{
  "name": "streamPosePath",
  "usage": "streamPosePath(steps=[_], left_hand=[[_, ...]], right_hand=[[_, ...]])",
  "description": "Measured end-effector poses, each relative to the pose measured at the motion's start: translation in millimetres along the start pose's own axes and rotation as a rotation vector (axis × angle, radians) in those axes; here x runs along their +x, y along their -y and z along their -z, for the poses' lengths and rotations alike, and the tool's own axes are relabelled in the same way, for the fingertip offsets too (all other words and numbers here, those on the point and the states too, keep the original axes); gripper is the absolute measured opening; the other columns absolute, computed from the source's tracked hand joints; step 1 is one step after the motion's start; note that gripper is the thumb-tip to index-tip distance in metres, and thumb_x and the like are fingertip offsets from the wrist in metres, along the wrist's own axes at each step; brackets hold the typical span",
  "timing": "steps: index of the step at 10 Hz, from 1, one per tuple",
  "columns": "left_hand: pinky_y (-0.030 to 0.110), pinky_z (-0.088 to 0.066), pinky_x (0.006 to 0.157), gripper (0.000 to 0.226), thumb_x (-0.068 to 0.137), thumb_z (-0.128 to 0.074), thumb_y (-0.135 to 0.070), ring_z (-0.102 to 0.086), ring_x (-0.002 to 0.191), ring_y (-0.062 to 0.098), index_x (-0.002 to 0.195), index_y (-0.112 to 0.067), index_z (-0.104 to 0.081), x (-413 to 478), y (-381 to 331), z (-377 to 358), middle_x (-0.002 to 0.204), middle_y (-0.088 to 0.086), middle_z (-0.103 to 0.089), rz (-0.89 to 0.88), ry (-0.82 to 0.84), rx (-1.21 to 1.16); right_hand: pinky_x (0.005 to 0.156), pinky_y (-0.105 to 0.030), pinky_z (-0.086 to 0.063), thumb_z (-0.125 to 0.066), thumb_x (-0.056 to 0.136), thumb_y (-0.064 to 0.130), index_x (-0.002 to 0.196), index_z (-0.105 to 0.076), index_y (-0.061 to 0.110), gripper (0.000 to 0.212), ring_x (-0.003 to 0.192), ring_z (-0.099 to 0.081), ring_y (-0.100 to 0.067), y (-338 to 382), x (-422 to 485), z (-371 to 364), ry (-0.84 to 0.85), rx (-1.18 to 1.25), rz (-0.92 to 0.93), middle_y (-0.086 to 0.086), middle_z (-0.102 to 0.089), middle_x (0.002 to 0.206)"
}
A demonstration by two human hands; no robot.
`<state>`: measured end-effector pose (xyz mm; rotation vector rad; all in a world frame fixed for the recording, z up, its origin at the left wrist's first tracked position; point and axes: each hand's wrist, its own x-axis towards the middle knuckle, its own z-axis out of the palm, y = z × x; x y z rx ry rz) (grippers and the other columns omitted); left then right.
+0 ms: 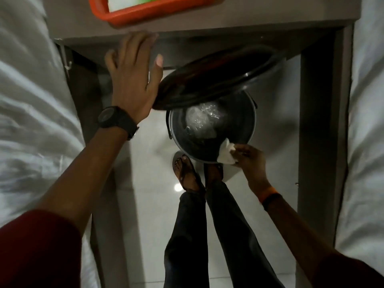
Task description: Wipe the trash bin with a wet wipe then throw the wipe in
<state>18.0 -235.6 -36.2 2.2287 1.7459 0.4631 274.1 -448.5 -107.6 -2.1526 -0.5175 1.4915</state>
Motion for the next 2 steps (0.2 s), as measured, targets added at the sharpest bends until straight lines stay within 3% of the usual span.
streamPosePath(steps=[1,2], left_hand=[[0.044,-0.02,0.115,0.049,0.104,-0.026,-0.042,-0.029,0.148,0.016,0.146,-0.023,-0.041,15.3,-6.3,6.1,0.154,-0.001,-0.04,0.024,-0.008,0.006],[0.048,-0.013,0.12,0.049,0.104,-0.031,-0.044,-0.026,0.15,0.019,0.147,-0.022,-0.04,34.5,-10.5,10.6,0.156,0.001,-0.037,0.041,0.01,0.033]], right_hand=[[0.095,-0.05,-0.059,-0.067,0.092,0.005,0.109,-0.072,0.005,0.018,0.11,-0.07,-0.033,28.0,21.6,-29.8,0.001,-0.099,0.115,-0.022,-0.072,0.117],[0.095,-0.033,-0.051,-0.058,0.098,0.012,0.117,-0.069,0.002,0.024,0.116,-0.066,-0.034,61.8,54.7,-60.8,-0.036,-0.234,0.062,-0.021,-0.072,0.119]])
